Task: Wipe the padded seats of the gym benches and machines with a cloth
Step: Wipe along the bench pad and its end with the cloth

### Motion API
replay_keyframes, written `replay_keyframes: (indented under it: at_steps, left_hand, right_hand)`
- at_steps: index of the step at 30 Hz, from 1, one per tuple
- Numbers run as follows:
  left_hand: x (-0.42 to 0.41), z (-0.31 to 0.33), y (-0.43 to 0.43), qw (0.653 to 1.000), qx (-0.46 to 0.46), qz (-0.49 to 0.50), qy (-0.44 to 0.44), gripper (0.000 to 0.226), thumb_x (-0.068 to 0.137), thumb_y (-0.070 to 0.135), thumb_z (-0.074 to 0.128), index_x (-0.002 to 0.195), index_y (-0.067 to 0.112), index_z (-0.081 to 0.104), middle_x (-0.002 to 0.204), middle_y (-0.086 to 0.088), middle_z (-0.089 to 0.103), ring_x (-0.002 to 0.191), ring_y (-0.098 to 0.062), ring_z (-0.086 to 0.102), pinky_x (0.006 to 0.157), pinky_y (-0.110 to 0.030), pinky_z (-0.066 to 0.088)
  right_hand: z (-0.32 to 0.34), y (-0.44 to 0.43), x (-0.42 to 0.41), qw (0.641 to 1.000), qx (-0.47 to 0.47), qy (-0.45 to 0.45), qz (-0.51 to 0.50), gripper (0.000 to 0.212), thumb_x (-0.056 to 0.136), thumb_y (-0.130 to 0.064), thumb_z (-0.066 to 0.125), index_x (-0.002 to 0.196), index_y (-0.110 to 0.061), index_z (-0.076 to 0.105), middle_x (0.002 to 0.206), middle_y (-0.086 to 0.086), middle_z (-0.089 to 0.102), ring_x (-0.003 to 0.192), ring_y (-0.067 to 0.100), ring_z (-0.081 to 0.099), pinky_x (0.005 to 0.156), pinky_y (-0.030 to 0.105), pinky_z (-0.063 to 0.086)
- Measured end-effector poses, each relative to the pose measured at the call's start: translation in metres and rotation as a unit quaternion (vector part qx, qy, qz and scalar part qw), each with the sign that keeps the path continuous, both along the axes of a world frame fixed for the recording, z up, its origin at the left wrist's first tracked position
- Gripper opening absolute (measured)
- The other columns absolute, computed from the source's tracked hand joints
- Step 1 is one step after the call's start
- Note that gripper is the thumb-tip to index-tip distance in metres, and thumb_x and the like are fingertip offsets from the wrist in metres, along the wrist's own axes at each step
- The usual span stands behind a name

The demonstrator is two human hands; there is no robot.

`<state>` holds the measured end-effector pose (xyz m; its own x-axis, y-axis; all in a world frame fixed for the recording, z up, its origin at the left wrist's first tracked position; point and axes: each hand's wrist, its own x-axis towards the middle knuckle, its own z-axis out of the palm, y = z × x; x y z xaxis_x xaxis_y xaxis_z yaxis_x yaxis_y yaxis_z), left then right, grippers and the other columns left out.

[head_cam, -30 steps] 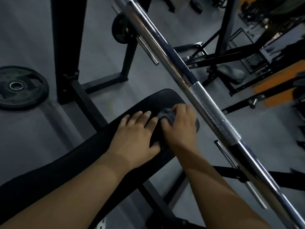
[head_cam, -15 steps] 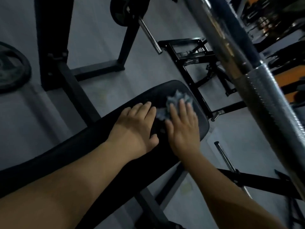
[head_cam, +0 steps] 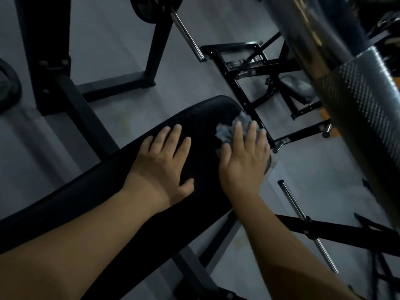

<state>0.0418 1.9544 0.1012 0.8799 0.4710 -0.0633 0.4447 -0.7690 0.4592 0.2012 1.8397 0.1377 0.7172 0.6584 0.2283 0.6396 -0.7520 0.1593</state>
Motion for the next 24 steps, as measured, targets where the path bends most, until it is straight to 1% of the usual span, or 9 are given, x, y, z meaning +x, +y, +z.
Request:
replay_keyframes:
  at_steps: [4, 6, 9, 12, 14, 18, 20, 22, 24]
  left_hand:
    - [-0.003, -0.003, 0.005, 1.000, 0.016, -0.013, -0.012, 0.100, 0.073, 0.071, 0.027, 0.158, 0.018, 0.018, 0.166, -0.014, 0.004, 0.151, -0.030, 0.009, 0.119, -0.050, 0.022]
    - [-0.005, -0.006, 0.009, 0.999, 0.027, -0.029, -0.004, 0.101, 0.077, 0.075, 0.034, 0.159, 0.021, 0.008, 0.166, -0.012, -0.006, 0.152, -0.028, 0.001, 0.121, -0.047, 0.017]
    - [-0.007, -0.007, 0.011, 0.998, 0.039, -0.043, 0.007, 0.104, 0.082, 0.077, 0.038, 0.157, 0.024, -0.009, 0.164, -0.008, -0.021, 0.152, -0.025, -0.011, 0.123, -0.043, 0.009]
    - [-0.008, -0.008, 0.011, 0.998, 0.039, -0.041, -0.013, 0.106, 0.081, 0.077, 0.042, 0.158, 0.022, -0.004, 0.165, -0.009, -0.017, 0.153, -0.025, -0.008, 0.123, -0.043, 0.010]
    - [-0.008, -0.006, 0.012, 0.998, 0.040, -0.046, -0.009, 0.109, 0.082, 0.077, 0.043, 0.158, 0.016, -0.007, 0.165, -0.008, -0.018, 0.153, -0.024, -0.010, 0.124, -0.042, 0.008]
    - [-0.021, -0.006, 0.014, 0.998, 0.049, -0.029, 0.013, 0.111, 0.085, 0.078, 0.040, 0.156, 0.011, -0.014, 0.162, -0.009, -0.024, 0.152, -0.024, -0.014, 0.124, -0.040, 0.003]
    - [-0.032, -0.012, 0.012, 1.000, 0.029, -0.009, 0.003, 0.111, 0.084, 0.079, 0.039, 0.156, 0.009, -0.010, 0.162, -0.013, -0.023, 0.151, -0.027, -0.013, 0.122, -0.043, 0.002]
    - [-0.039, -0.017, 0.010, 0.999, 0.035, 0.008, -0.008, 0.110, 0.083, 0.078, 0.037, 0.157, 0.005, 0.003, 0.164, -0.016, -0.011, 0.152, -0.030, -0.004, 0.121, -0.046, 0.010]
    - [-0.042, -0.022, 0.007, 0.999, 0.040, 0.022, -0.012, 0.108, 0.082, 0.077, 0.035, 0.156, 0.002, 0.014, 0.165, -0.018, 0.000, 0.152, -0.032, 0.007, 0.120, -0.049, 0.020]
  right_hand:
    - [-0.018, -0.054, -0.047, 0.988, -0.073, 0.003, 0.137, 0.056, 0.104, -0.044, 0.031, 0.157, -0.026, 0.030, 0.166, 0.007, 0.016, 0.154, 0.029, 0.005, 0.124, 0.048, 0.008]
    - [-0.013, -0.080, -0.040, 0.984, -0.081, 0.014, 0.161, 0.057, 0.101, -0.039, 0.037, 0.155, -0.022, 0.034, 0.165, 0.008, 0.020, 0.154, 0.030, 0.010, 0.123, 0.050, 0.015]
    - [-0.001, -0.038, -0.011, 0.997, -0.031, -0.003, 0.071, 0.060, 0.099, -0.040, 0.034, 0.155, -0.020, 0.035, 0.165, 0.010, 0.021, 0.153, 0.033, 0.012, 0.121, 0.053, 0.017]
    - [-0.001, 0.044, -0.008, 1.000, 0.012, 0.018, 0.017, 0.062, 0.099, -0.051, 0.027, 0.157, -0.029, 0.026, 0.167, 0.006, 0.012, 0.154, 0.030, 0.002, 0.123, 0.052, 0.006]
    - [-0.010, 0.055, -0.024, 0.996, -0.015, 0.009, 0.084, 0.060, 0.102, -0.053, 0.027, 0.157, -0.032, 0.025, 0.167, 0.006, 0.012, 0.154, 0.031, 0.001, 0.124, 0.050, 0.004]
    - [-0.011, -0.016, -0.041, 0.966, -0.120, 0.017, 0.227, 0.056, 0.103, -0.049, 0.031, 0.156, -0.030, 0.031, 0.166, 0.003, 0.018, 0.154, 0.029, 0.008, 0.122, 0.050, 0.016]
    - [-0.004, -0.018, -0.020, 0.977, -0.100, 0.009, 0.189, 0.057, 0.101, -0.048, 0.033, 0.156, -0.030, 0.033, 0.166, 0.002, 0.020, 0.154, 0.028, 0.010, 0.122, 0.050, 0.016]
    - [-0.001, 0.022, -0.009, 0.993, -0.052, -0.003, 0.106, 0.059, 0.101, -0.050, 0.030, 0.157, -0.031, 0.029, 0.167, 0.003, 0.016, 0.154, 0.029, 0.006, 0.123, 0.050, 0.010]
    - [-0.006, 0.064, -0.023, 0.996, -0.035, 0.012, 0.080, 0.059, 0.101, -0.052, 0.026, 0.157, -0.034, 0.026, 0.167, 0.004, 0.012, 0.154, 0.030, 0.000, 0.123, 0.050, 0.003]
